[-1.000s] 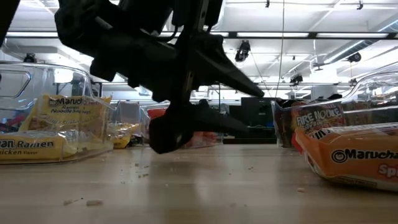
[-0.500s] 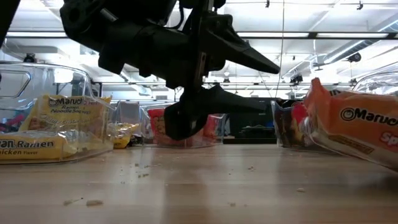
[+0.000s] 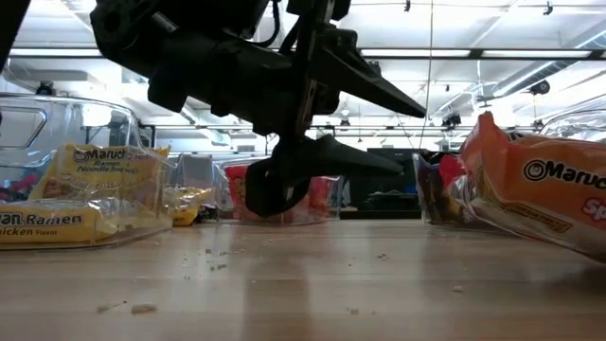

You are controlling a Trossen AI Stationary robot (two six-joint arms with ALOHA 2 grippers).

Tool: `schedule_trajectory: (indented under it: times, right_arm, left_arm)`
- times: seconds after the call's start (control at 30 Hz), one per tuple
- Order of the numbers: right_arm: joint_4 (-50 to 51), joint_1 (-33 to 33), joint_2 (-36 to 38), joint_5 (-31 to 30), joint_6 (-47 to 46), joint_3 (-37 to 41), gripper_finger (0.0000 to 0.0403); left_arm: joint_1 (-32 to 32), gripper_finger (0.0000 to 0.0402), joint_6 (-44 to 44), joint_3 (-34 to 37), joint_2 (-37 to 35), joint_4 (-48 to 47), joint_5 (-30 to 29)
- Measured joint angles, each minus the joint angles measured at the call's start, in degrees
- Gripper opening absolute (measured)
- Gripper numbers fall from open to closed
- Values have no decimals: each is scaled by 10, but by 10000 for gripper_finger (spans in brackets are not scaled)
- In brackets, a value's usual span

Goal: Sort Maruchan noodles
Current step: Put the orange pack noodle into the top transparent bin

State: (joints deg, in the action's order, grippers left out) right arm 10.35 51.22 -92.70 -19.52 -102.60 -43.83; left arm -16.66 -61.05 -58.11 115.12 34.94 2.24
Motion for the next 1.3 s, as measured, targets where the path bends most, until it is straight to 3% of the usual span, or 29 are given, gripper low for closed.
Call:
schedule_trajectory:
  times: [0.27, 0.83, 1.1, 1.3]
  right_arm:
    - [-2, -11, 0, -9, 19, 1, 97]
    - [-2, -60, -2, -13, 103, 1, 95]
    - [-4, -73, -2, -21, 132, 2, 93]
    - [-7, -74, -3, -33, 153, 2, 93]
  left_arm:
    - [-2, 180, -59, -24, 45, 0, 9]
    - [-1, 180, -47, -41, 60, 24, 46]
    - [6, 180, -135, -41, 60, 24, 104]
    - [12, 180, -182, -41, 60, 14, 96]
